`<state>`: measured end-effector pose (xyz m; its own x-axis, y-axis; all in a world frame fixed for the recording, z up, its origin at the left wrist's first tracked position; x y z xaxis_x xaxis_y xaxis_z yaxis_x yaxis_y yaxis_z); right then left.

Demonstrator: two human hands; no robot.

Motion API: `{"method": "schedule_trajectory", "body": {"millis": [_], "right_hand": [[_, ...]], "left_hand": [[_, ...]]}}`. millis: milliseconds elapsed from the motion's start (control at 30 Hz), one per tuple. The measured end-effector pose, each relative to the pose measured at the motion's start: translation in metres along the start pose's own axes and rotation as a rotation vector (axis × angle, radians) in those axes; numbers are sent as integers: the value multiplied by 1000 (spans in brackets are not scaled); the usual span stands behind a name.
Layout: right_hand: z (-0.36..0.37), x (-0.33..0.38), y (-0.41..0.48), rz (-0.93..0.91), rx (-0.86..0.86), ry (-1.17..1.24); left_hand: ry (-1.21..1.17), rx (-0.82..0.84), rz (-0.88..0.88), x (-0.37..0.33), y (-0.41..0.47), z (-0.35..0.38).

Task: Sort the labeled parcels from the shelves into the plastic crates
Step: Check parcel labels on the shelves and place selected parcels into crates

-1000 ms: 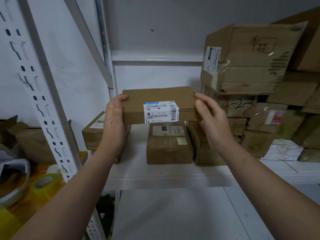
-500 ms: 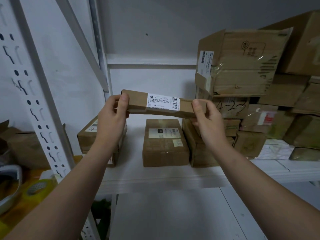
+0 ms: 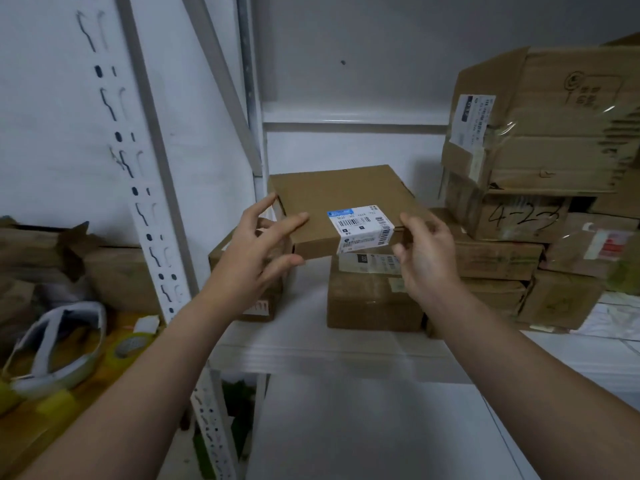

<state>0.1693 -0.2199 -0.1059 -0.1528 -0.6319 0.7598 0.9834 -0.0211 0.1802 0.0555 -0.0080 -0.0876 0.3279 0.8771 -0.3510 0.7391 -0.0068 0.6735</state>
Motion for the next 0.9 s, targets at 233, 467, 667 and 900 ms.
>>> {"method": "schedule_trajectory", "body": {"millis": [233,467,667,900], "right_hand": [[19,-13,12,-19,8,-43],[35,-28,20,32,-5,-228],[47,-35,29,60,19,-301],[73,-58,4,74,367,-527]], "left_hand": [[451,-18,315,4,-12,-3],[569,106,562,-12,-9,5],[690,128,574,-16,-3,11],[637,8,199,8,3,5]]}}
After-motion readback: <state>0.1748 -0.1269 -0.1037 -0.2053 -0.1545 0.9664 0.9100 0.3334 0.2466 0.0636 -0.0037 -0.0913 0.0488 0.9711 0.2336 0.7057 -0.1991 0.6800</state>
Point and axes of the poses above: each hand's wrist, its own y-axis towards the middle knuckle, its own z-axis out of the palm, x = y × z, the point moved 6 cm from there along y, towards the middle knuckle, and after that the axes turned 5 degrees about -z, right-handed, at the moved point
